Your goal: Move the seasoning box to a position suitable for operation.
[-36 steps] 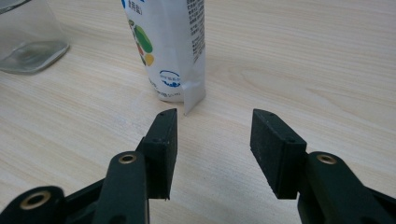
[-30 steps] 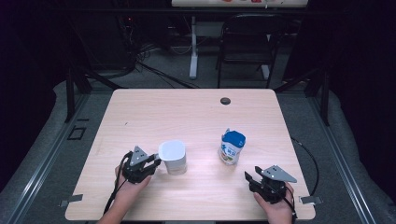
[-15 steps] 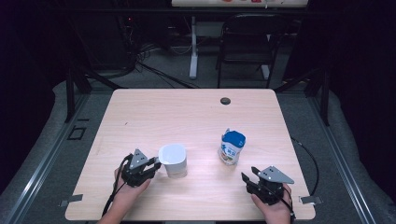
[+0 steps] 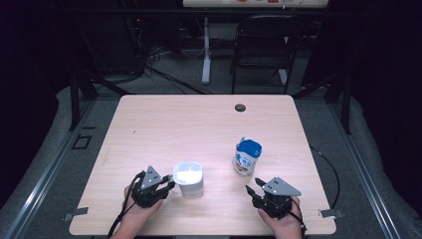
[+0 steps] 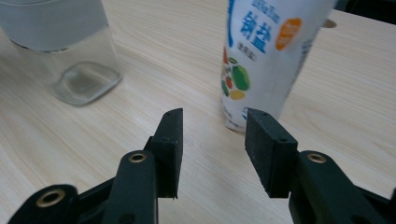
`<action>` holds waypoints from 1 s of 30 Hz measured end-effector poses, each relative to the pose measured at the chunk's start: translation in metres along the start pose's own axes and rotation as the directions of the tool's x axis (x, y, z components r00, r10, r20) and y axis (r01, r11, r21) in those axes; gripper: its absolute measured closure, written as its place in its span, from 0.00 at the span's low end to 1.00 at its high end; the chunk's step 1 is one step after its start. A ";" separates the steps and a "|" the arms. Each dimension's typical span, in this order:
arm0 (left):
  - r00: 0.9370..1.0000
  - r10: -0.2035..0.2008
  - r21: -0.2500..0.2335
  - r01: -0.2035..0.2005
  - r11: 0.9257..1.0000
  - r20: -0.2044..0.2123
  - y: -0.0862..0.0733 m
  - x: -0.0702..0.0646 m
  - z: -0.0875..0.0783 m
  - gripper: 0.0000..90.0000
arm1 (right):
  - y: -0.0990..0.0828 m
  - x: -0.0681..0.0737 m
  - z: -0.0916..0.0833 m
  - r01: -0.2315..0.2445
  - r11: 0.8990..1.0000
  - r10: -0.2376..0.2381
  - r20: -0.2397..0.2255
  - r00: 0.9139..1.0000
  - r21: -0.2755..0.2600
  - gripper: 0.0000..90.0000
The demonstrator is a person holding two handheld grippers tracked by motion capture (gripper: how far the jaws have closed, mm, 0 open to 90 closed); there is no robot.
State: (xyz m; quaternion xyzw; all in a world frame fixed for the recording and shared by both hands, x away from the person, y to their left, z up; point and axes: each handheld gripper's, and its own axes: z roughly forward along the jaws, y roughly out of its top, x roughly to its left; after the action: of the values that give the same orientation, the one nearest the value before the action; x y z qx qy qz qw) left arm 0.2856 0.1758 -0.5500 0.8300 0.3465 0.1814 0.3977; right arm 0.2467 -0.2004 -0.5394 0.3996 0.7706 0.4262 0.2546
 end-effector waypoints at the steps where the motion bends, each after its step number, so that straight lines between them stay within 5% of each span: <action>1: 1.000 0.001 0.001 -0.001 1.000 0.001 0.000 -0.002 0.000 0.79 | 0.001 0.002 0.002 0.004 1.000 -0.004 -0.004 1.000 -0.007 0.64; 17: 0.999 0.035 -0.011 -0.035 0.999 0.041 -0.003 -0.010 -0.003 0.79 | 0.017 0.015 0.014 0.047 0.999 -0.047 -0.077 0.996 -0.007 0.67; 24: 0.999 0.020 -0.022 -0.019 1.000 0.040 -0.003 -0.006 -0.008 0.75 | 0.038 0.031 0.013 0.092 0.996 -0.091 -0.122 0.988 -0.004 0.69; 30: 0.996 0.005 -0.024 -0.003 1.000 0.094 0.000 0.001 -0.024 0.67 | 0.062 0.040 0.024 0.081 0.997 -0.081 -0.148 0.986 -0.005 0.70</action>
State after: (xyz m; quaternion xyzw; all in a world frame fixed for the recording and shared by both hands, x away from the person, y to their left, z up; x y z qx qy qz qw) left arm 0.2731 0.1894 -0.5350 0.8337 0.3234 0.1470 0.4229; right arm 0.2669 -0.1364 -0.5006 0.3353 0.8034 0.4434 0.2136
